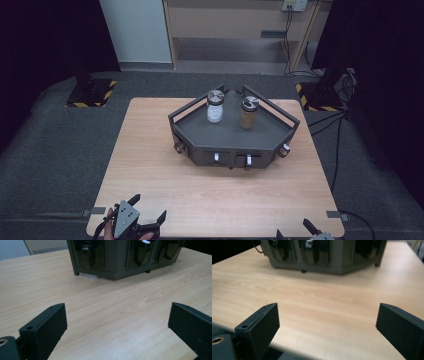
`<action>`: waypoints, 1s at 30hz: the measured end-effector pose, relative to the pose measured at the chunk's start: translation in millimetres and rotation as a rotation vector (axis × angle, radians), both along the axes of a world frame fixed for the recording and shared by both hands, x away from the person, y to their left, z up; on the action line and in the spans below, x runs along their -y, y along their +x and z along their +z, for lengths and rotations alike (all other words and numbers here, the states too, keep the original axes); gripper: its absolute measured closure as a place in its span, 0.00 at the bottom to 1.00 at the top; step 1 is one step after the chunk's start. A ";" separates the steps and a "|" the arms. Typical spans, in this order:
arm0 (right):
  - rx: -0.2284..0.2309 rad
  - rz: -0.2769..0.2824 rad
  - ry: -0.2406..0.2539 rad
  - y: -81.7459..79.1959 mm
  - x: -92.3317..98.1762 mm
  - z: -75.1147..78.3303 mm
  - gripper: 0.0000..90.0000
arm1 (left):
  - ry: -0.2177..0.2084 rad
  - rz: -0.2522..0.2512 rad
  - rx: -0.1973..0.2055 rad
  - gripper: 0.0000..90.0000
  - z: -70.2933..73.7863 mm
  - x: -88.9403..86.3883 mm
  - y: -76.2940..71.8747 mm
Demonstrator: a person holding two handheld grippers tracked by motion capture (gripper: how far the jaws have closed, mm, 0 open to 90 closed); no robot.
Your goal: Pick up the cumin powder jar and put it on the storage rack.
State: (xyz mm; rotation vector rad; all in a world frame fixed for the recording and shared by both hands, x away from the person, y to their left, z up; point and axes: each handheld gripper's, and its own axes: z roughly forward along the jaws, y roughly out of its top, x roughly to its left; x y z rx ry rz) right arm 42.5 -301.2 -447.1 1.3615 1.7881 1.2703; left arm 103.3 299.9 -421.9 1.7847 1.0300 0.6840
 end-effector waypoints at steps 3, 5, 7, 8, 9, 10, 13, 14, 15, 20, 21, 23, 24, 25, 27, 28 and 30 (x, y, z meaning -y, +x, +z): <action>-0.049 -0.006 -0.008 -5.3 0.7 -0.4 0.05 | 0.003 -0.004 0.006 0.01 1.9 -0.8 -8.0; -0.067 -0.021 -0.029 -4.6 -2.2 1.2 0.05 | 0.005 -0.005 0.009 0.01 2.7 -1.1 -12.6; -0.097 -0.037 -0.038 -0.4 -4.1 1.4 0.05 | 0.023 -0.005 0.014 0.01 4.6 -1.1 -16.8; -0.105 -0.032 -0.027 1.3 -2.2 -0.2 0.05 | 0.031 -0.013 0.014 0.01 6.6 -3.1 -17.8; -0.109 -0.035 -0.026 2.1 -2.1 -0.4 0.05 | 0.035 -0.012 0.016 0.01 7.1 -4.3 -19.0; -0.107 -0.036 -0.030 2.4 -2.3 -0.4 0.05 | 0.032 -0.008 0.011 0.01 7.0 -5.5 -20.3; -0.092 -0.042 -0.033 1.9 -2.9 -0.4 0.05 | 0.026 -0.009 -0.013 0.01 8.0 -8.5 -22.6; -0.092 -0.045 -0.037 1.9 -3.2 0.0 0.05 | 0.029 -0.009 -0.013 0.01 8.3 -8.4 -23.7; -0.091 -0.045 -0.039 2.1 -3.3 -0.2 0.05 | 0.028 -0.009 -0.011 0.01 8.6 -8.5 -24.1; -0.094 -0.041 -0.049 3.8 -3.2 -0.6 0.05 | 0.031 -0.021 -0.026 0.01 8.2 -10.3 -18.7; -0.092 -0.042 -0.051 4.0 -3.4 -0.7 0.05 | 0.037 -0.030 -0.034 0.01 8.5 -11.2 -15.8; -0.092 -0.043 -0.057 4.8 -3.7 -0.9 0.05 | 0.048 -0.034 -0.039 0.01 8.0 -11.0 -12.8; -0.093 -0.045 -0.058 5.1 -3.9 -1.1 0.05 | 0.049 -0.039 -0.044 0.01 8.0 -11.2 -11.6; -0.095 -0.049 -0.056 5.5 -4.3 -1.3 0.05 | 0.054 -0.045 -0.046 0.01 8.3 -11.2 -10.8; -0.098 -0.052 -0.061 6.7 -4.5 -1.7 0.05 | 0.052 -0.050 -0.045 0.01 7.9 -10.3 -10.9; -0.098 -0.053 -0.059 6.9 -4.2 -1.9 0.05 | 0.048 -0.054 -0.046 0.01 7.9 -10.5 -10.6; -0.097 -0.056 -0.058 6.5 -4.0 -2.0 0.05 | 0.051 -0.053 -0.044 0.01 7.8 -9.8 -10.8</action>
